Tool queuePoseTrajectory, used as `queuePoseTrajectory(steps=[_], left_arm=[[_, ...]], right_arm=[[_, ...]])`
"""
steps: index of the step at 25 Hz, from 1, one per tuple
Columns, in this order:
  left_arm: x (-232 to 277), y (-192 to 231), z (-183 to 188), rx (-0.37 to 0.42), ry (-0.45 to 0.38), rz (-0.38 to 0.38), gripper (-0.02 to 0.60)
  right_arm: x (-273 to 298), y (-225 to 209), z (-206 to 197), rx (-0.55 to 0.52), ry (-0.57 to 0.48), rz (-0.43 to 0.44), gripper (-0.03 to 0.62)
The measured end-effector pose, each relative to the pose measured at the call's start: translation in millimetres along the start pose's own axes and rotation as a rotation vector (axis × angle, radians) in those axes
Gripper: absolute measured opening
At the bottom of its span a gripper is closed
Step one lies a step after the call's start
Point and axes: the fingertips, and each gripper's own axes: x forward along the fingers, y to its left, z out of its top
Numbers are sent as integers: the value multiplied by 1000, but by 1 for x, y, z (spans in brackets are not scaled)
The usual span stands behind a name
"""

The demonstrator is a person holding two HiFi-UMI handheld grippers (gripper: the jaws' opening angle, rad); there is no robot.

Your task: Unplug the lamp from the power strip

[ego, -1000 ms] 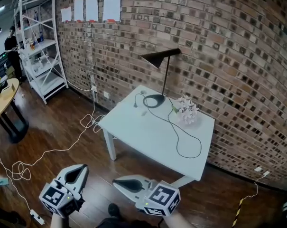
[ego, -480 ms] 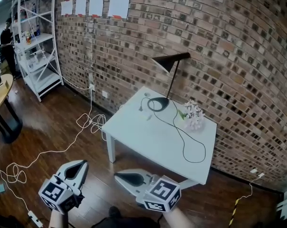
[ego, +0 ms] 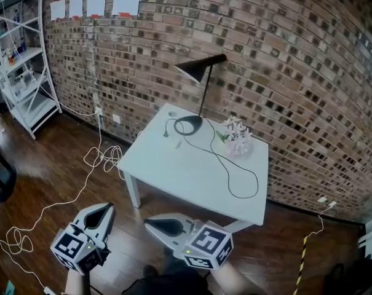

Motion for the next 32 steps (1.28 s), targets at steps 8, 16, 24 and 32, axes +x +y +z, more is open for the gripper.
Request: queuePoseTrajectory(steps=[8, 16, 24, 32], left_arm=[[13, 19, 6, 26, 17, 33, 6], [60, 43, -2, 65, 72, 27, 6], [137, 45, 17, 80, 88, -2, 6], [200, 44, 26, 114, 141, 11, 6]], right_arm=[[19, -20, 1, 16, -25, 33, -11], [27, -73, 1, 22, -10, 22, -11], [16, -146, 13, 37, -20, 6, -11], [3, -208, 16, 62, -27, 41, -12]])
